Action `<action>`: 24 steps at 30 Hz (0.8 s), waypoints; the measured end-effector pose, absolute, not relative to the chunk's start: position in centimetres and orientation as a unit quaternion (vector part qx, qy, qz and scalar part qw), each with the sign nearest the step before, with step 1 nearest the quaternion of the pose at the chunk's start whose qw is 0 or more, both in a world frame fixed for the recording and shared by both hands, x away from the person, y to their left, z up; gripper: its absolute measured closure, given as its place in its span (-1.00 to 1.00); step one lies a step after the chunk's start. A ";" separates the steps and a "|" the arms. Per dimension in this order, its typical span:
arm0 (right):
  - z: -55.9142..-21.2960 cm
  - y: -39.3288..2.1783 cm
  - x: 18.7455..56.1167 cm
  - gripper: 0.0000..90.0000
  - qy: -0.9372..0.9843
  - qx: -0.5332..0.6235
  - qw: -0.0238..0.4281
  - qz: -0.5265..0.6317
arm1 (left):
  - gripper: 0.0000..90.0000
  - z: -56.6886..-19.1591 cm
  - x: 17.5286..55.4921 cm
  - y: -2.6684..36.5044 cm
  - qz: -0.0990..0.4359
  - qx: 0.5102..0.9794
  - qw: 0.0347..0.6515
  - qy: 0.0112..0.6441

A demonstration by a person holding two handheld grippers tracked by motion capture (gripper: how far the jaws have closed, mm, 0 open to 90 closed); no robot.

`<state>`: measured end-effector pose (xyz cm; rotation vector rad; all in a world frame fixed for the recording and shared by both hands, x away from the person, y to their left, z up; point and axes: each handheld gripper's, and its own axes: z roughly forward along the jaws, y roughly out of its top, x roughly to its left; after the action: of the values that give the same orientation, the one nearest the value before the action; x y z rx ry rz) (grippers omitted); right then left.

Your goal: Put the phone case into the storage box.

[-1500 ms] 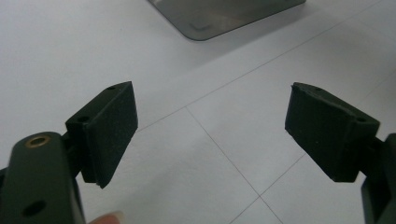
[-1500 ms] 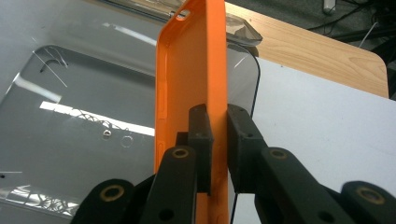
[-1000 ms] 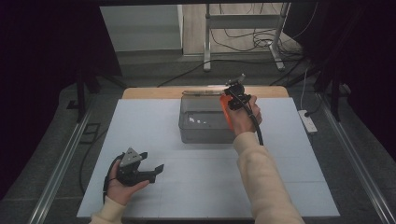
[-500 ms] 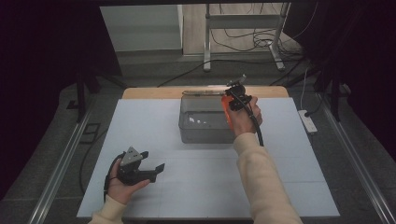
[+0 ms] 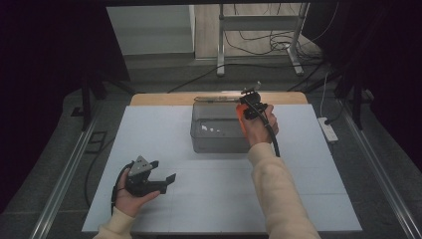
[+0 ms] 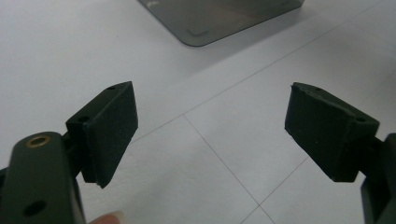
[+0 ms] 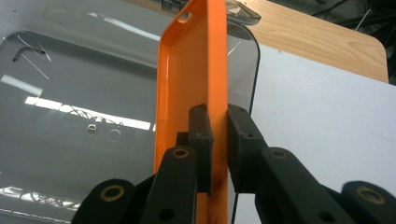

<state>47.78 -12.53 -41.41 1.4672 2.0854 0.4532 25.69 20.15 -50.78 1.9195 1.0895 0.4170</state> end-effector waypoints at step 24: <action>-42.8 -12.2 48.1 0.80 0.780 0.545 0.270 0.148 | -0.62 -50.9 25.7 20.1 0.165 0.770 0.434 0.437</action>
<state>48.12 -12.25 -42.77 1.4680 2.1019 0.3984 25.71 20.09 -50.88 1.9188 1.0894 0.4108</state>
